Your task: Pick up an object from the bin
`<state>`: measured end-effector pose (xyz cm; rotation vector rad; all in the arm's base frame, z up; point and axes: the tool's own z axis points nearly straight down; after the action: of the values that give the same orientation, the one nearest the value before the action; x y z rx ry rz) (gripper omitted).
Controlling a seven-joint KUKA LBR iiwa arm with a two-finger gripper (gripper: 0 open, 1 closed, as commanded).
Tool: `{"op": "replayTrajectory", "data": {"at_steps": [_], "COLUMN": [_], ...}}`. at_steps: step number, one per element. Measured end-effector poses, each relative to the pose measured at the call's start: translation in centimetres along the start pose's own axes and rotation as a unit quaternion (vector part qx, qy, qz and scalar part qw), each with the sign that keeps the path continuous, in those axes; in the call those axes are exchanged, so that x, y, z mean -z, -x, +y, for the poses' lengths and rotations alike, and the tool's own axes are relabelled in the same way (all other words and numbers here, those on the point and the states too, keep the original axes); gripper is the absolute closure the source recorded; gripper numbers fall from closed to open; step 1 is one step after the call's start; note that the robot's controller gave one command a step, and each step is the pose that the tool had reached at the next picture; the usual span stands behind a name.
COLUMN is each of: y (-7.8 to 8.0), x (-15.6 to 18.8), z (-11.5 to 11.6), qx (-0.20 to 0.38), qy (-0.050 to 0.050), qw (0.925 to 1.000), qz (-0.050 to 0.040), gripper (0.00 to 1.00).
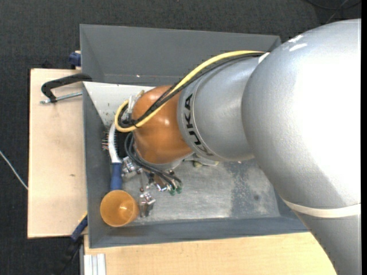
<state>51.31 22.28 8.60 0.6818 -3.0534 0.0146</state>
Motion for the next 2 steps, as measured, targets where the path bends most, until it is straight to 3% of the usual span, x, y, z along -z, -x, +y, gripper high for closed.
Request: {"op": "replayTrajectory", "data": {"at_steps": [1, 2], "y": [-2.2, -1.1], "x": [9.1, 0.5], "z": [-1.6, -0.9], "qx": [-0.035, 0.088], "qy": [0.003, 0.002], "qw": [0.9993, 0.996], "qz": [-0.0131, -0.0145], "gripper": [0.0, 0.0]}}
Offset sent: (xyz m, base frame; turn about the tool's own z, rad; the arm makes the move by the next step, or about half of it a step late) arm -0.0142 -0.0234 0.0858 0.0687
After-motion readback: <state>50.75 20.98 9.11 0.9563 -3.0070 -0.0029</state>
